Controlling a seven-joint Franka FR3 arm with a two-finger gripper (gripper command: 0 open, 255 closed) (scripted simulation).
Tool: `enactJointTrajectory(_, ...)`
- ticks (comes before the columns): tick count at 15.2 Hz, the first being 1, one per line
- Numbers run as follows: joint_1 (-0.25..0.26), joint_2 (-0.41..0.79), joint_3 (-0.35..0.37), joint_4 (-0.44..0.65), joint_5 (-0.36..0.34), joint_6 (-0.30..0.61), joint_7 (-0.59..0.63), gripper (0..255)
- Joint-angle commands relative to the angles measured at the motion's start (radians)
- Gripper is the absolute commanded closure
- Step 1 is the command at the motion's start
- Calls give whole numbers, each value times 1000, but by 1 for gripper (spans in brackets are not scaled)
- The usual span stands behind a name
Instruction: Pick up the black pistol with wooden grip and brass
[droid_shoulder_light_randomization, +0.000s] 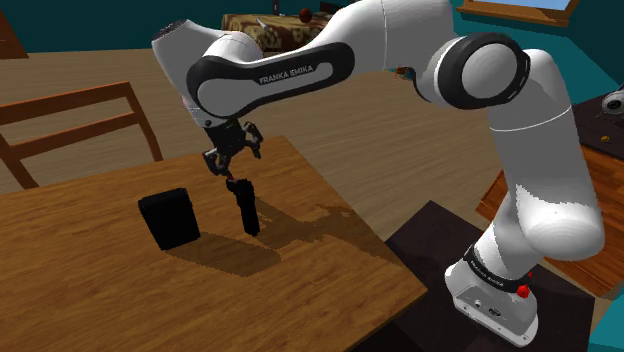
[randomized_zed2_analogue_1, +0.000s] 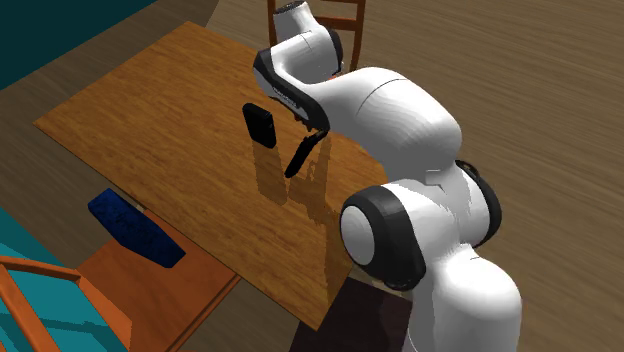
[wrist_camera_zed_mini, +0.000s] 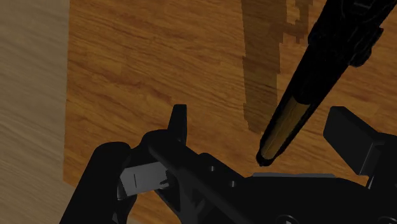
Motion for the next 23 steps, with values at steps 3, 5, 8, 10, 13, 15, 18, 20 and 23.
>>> enactJointTrajectory(3, 116, 222, -44, 323, -44, -122, -10, 0)
enactJointTrajectory(5, 111, 223, -44, 297, -44, -97, -3, 0)
enactJointTrajectory(8, 103, 228, -44, 263, -46, -62, 8, 0)
enactJointTrajectory(10, 99, 235, -45, 239, -49, -34, 16, 0)
enactJointTrajectory(13, 100, 235, -45, 241, -49, -35, 16, 255)
enactJointTrajectory(15, 100, 236, -45, 242, -49, -36, 16, 255)
enactJointTrajectory(18, 100, 236, -45, 243, -49, -36, 16, 255)
enactJointTrajectory(20, 100, 236, -45, 242, -49, -36, 16, 255)
enactJointTrajectory(23, 100, 232, -45, 247, -48, -45, 13, 255)
